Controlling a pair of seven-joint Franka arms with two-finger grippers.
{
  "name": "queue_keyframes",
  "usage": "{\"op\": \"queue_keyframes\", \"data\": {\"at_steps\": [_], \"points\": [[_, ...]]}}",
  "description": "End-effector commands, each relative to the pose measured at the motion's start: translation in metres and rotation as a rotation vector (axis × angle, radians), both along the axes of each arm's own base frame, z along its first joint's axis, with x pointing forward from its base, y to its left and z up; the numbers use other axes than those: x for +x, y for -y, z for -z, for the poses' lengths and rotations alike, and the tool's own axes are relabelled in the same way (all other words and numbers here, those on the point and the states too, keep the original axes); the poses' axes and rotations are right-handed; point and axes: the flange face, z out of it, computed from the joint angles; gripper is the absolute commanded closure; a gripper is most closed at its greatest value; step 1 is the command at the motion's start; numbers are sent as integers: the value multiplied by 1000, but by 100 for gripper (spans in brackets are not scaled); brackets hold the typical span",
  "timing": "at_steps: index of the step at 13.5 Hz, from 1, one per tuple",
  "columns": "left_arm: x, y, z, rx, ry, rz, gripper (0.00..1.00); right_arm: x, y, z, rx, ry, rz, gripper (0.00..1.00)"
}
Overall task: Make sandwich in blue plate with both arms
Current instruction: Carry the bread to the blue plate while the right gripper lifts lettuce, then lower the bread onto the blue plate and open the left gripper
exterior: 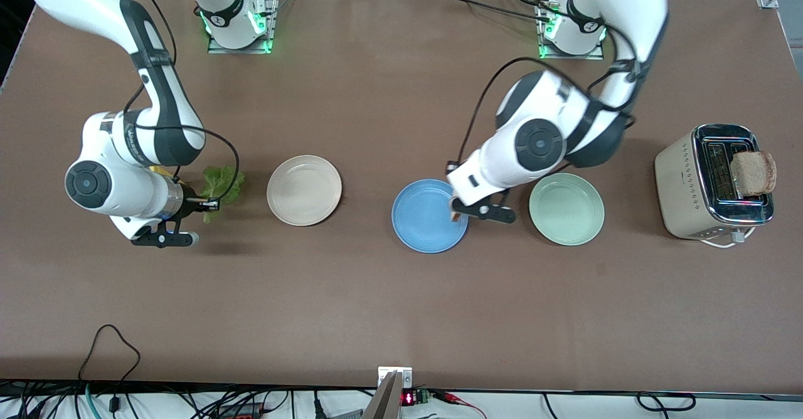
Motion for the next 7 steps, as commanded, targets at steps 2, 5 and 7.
{"op": "queue_keyframes", "data": {"at_steps": [2,5,7], "points": [[4,25,41,-126,-67,-117,100,-2,-50,-15,63,-32,200,100],[4,37,62,-210,-110,-184,100,-14,-98,-14,35,-43,292,100],[4,42,72,-249,-128,-211,100,-21,-125,-11,19,-45,324,100]]}}
